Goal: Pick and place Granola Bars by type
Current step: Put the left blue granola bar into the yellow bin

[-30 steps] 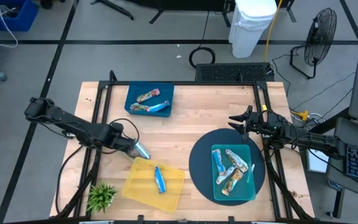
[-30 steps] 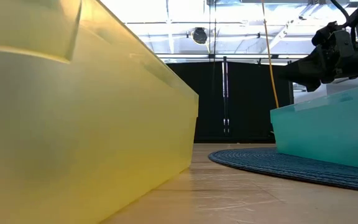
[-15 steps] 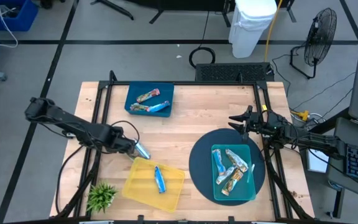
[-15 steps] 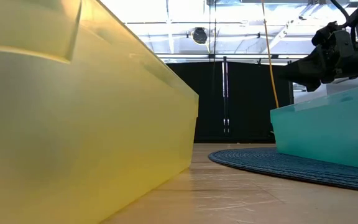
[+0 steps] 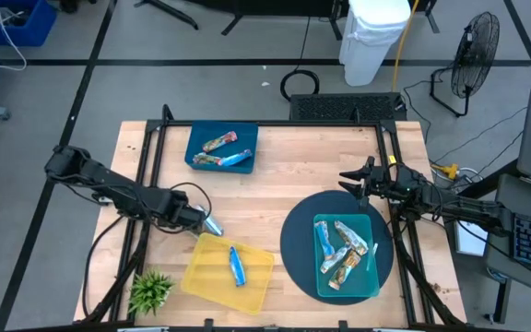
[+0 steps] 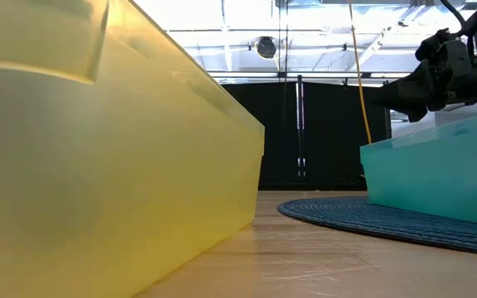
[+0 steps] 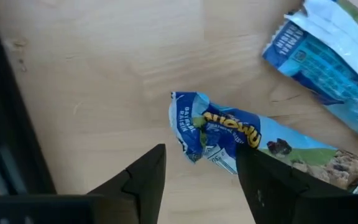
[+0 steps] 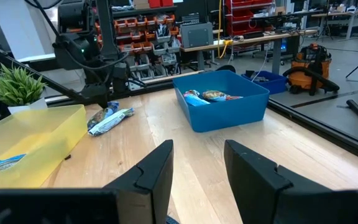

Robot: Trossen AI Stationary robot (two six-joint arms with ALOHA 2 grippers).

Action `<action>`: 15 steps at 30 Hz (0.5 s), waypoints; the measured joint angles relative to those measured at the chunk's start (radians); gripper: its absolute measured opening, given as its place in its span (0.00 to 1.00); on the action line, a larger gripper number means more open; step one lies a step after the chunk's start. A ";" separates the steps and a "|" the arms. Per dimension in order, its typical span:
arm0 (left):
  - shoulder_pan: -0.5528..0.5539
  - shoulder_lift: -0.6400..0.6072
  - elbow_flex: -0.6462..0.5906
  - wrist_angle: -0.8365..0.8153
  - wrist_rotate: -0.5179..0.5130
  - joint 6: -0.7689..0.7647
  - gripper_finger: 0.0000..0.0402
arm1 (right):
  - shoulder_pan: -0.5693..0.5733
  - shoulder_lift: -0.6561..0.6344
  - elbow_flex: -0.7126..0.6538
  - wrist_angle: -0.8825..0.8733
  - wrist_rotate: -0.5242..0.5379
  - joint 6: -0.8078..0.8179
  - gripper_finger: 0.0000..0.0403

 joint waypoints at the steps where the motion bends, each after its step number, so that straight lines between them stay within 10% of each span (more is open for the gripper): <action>1: 0.000 0.007 0.000 0.012 -0.001 0.003 0.49 | 0.000 0.000 0.000 0.000 0.000 0.000 0.33; 15: 0.002 0.026 -0.040 0.051 0.007 -0.039 0.26 | 0.000 0.000 0.000 0.000 0.000 0.000 0.33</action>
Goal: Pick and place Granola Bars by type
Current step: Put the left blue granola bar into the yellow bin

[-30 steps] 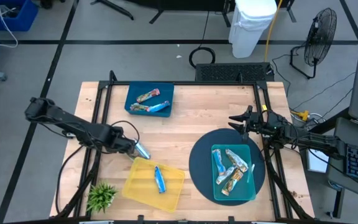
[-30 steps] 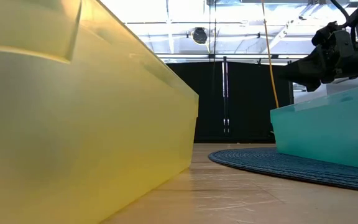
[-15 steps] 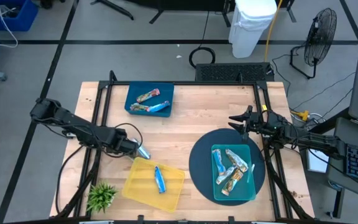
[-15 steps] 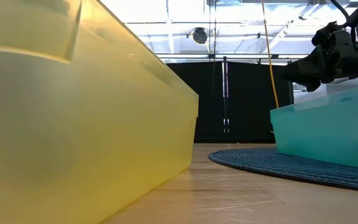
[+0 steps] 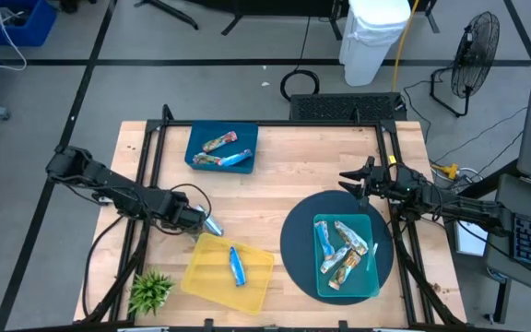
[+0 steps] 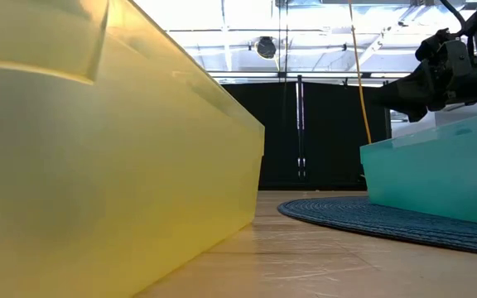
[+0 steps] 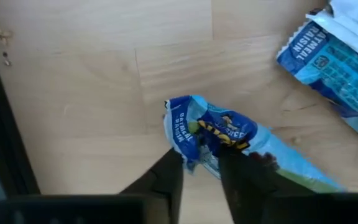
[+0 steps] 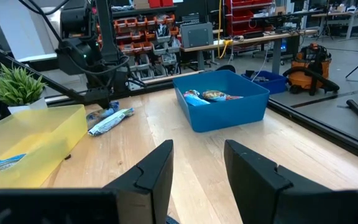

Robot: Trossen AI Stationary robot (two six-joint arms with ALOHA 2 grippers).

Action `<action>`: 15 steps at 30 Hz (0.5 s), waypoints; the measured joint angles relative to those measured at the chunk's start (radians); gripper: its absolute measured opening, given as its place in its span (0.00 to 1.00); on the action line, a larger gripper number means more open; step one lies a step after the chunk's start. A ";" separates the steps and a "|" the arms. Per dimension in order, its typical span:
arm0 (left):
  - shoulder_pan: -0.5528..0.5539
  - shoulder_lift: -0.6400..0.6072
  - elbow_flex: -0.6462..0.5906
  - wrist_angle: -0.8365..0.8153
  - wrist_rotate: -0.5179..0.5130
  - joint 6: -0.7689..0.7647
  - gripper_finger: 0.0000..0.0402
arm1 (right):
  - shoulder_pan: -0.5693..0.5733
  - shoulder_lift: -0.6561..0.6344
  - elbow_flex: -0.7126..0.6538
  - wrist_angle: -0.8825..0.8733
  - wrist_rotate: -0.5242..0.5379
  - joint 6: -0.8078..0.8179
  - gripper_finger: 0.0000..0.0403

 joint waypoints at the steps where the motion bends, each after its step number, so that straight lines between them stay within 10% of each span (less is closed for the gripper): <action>1: 0.000 0.000 -0.001 -0.002 0.000 0.000 0.22 | 0.000 0.000 0.000 0.000 0.000 0.000 0.33; 6: 0.000 0.001 -0.002 -0.006 -0.021 0.020 0.03 | 0.000 0.000 0.000 0.000 0.000 0.000 0.33; 15: 0.000 0.000 0.062 -0.089 -0.145 0.063 0.02 | 0.000 0.000 0.000 0.000 0.000 0.000 0.33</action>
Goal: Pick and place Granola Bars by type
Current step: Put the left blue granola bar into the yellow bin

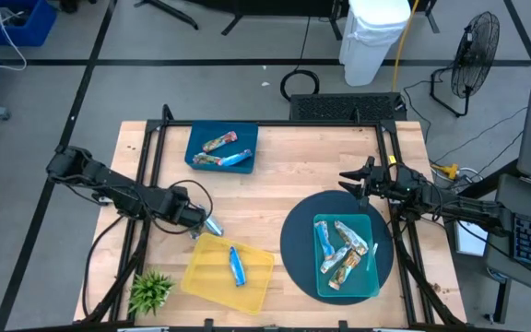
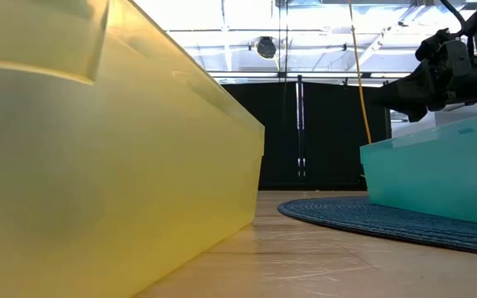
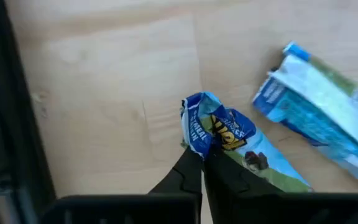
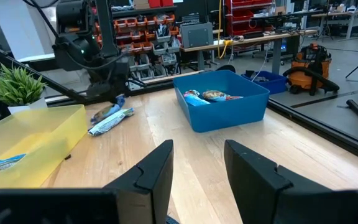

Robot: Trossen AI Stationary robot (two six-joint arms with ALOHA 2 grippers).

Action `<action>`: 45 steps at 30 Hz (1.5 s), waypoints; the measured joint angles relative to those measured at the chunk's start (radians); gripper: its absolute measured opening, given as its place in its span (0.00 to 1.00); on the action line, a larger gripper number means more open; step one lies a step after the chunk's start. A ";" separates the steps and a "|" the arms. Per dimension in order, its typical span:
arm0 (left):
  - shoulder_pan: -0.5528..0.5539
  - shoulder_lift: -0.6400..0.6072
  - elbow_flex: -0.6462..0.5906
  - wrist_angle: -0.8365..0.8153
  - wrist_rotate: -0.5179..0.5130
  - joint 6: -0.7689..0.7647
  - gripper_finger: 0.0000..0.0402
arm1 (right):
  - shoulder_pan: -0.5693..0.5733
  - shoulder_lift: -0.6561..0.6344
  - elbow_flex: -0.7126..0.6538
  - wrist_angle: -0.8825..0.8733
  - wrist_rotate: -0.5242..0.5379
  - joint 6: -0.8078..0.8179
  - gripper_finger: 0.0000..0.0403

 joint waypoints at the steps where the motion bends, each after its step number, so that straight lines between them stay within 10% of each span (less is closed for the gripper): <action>1: 0.000 0.000 0.016 -0.021 -0.010 0.009 0.02 | 0.000 0.000 0.000 0.000 0.000 0.000 0.33; 15: -0.001 -0.001 0.291 -0.295 -0.253 0.101 0.02 | 0.000 0.000 0.000 0.000 0.000 0.000 0.33; 28: -0.003 -0.001 0.431 -0.042 -0.616 0.616 0.02 | 0.000 0.000 0.000 0.000 0.000 0.000 0.33; 38: -0.019 -0.001 0.431 0.548 -0.432 1.288 0.01 | 0.000 0.000 0.000 0.000 0.000 0.000 0.33; 45: -0.044 -0.001 0.431 0.742 -0.201 1.452 0.02 | 0.000 0.000 0.000 0.000 0.000 0.000 0.33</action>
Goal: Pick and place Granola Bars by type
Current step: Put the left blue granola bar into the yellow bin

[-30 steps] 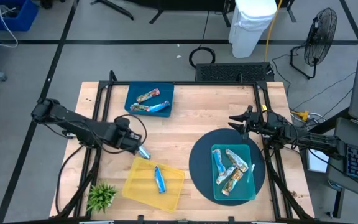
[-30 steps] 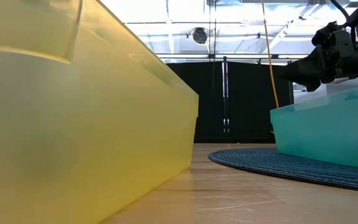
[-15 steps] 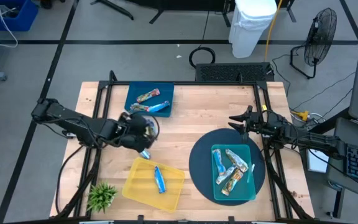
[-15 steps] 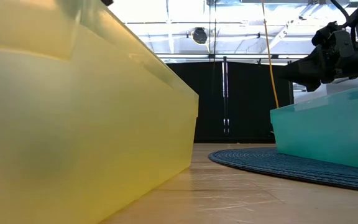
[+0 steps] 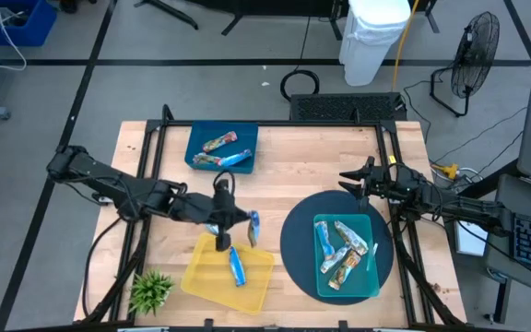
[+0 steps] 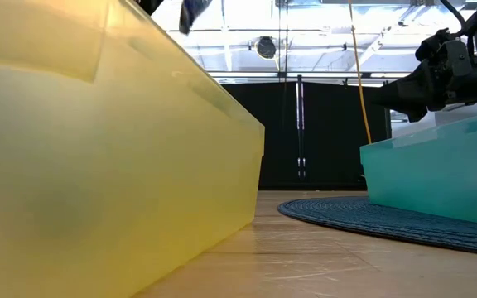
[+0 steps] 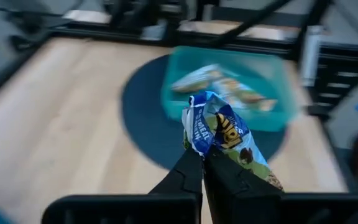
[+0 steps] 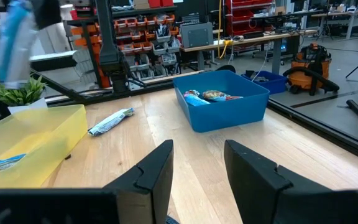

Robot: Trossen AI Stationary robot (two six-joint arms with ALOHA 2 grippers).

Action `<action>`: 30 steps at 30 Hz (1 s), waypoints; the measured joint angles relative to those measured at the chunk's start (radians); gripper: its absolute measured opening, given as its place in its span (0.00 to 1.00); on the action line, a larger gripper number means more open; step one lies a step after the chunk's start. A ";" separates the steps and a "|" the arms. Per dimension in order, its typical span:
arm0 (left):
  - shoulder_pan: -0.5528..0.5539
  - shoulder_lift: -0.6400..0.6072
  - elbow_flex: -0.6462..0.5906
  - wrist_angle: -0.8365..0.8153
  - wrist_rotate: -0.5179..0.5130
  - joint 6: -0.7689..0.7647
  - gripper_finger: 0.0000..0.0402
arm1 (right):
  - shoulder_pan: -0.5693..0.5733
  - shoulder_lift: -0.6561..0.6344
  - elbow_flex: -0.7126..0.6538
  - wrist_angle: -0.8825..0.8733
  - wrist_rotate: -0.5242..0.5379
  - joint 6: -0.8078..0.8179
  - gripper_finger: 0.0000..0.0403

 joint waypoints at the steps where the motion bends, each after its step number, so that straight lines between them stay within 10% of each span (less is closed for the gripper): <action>1: -0.004 0.000 0.000 0.008 0.027 0.001 0.02 | 0.000 0.000 0.000 0.000 0.000 0.000 0.33; 20: -0.205 0.143 0.000 -0.069 0.084 -0.730 0.01 | 0.000 0.000 0.000 0.000 0.000 0.000 0.33; 30: -0.259 0.148 0.157 -0.273 -0.004 -0.743 0.01 | 0.000 0.000 0.000 0.000 0.000 0.000 0.33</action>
